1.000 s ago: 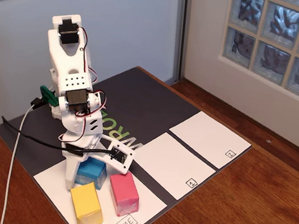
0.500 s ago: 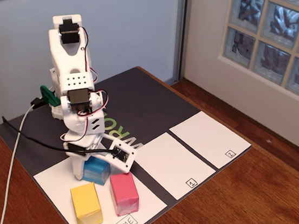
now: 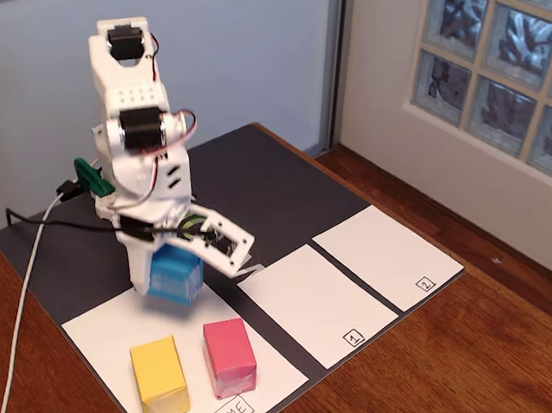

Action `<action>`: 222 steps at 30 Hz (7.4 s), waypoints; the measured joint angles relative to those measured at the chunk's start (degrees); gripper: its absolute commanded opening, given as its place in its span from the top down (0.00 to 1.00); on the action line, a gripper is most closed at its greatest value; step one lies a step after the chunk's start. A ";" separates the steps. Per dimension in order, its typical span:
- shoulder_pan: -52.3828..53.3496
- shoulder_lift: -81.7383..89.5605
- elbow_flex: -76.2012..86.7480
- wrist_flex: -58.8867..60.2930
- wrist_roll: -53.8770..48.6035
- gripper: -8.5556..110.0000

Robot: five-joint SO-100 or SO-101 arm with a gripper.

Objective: Move box blue to zone 2

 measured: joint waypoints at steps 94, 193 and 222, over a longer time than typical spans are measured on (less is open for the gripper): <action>-65.65 -30.23 -22.15 -17.84 85.08 0.93; -60.82 -61.52 -64.60 -2.72 80.33 0.60; -62.14 -41.66 -58.18 6.24 79.72 0.64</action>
